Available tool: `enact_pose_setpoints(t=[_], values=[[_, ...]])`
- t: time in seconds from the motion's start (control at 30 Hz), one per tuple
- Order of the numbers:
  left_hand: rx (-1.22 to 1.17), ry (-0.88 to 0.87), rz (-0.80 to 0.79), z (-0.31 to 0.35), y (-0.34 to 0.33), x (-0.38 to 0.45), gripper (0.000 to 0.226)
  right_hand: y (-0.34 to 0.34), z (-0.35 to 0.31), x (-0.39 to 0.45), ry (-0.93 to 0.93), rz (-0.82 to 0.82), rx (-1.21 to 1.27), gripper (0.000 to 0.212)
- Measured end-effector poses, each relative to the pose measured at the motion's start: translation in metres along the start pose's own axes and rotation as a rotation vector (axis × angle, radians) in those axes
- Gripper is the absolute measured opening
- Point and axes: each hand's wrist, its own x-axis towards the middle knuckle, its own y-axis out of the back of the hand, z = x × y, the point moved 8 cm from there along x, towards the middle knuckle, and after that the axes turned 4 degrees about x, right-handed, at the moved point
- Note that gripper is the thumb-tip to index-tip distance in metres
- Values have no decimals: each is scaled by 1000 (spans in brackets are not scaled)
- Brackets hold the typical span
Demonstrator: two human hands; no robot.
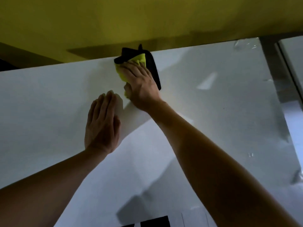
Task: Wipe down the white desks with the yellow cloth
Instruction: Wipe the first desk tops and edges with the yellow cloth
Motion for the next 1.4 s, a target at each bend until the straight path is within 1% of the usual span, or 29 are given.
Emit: enact_pose_setpoints(t=[0.07, 0.13, 0.23, 0.27, 0.33, 0.4, 0.47, 0.53, 0.67, 0.73, 0.8, 0.83, 0.87, 0.97, 1.07, 1.2, 1.3, 1.37, 1.4], values=[[10, -16, 13, -1, 0, 0, 63, 9, 6, -9, 39, 15, 18, 59], [1, -18, 15, -1, -1, 0, 63, 27, 27, -21, -13, 64, 1, 57], [-34, -11, 28, 0, 0, 0, 63, 67, 79, -49, -141, 276, -46, 38], [-39, -10, 36, 0, 0, -1, 62, 80, 98, -61, -195, 311, -65, 38], [-37, -8, 46, -1, -1, -1, 63, 94, 128, -80, -337, 294, -93, 48], [-34, -6, 51, -1, -2, -1, 64, 96, 139, -89, -434, 295, -101, 53], [-34, -4, 56, -1, -1, -2, 64, 88, 126, -91, -484, 292, -113, 56], [-37, -7, 50, -2, 0, -2, 63, 68, 89, -97, -461, 249, -141, 58], [-46, -21, 24, -1, 1, -4, 61, 3, -23, -139, -241, 177, 7, 55], [-54, -16, 8, -2, 2, -4, 62, -16, -58, -164, -137, 86, 28, 59], [-51, -16, -2, 0, 2, -4, 64, -11, -53, -183, -57, 56, 18, 57], [-47, -14, -3, 1, 2, -4, 64, -1, -41, -192, -46, 90, 21, 56], [-44, -11, -4, 2, 2, -5, 65, 10, -25, -202, -78, 144, 28, 53], [-36, -14, -4, 3, 2, -5, 65, 55, 37, -240, -286, 337, -39, 47], [-33, -24, 23, 3, 3, -5, 64, 76, 75, -266, -490, 365, -119, 50], [-21, -41, 78, 3, 5, -8, 61, 80, 73, -268, -566, 454, -118, 49], [-33, -125, 107, 16, 6, -10, 56, 75, 61, -271, -599, 476, -86, 52], [-49, -186, 91, 28, 5, -14, 55, 58, 39, -278, -571, 476, -59, 56], [-68, -176, 68, 33, 5, -15, 55, 46, 23, -284, -535, 454, -35, 57]])
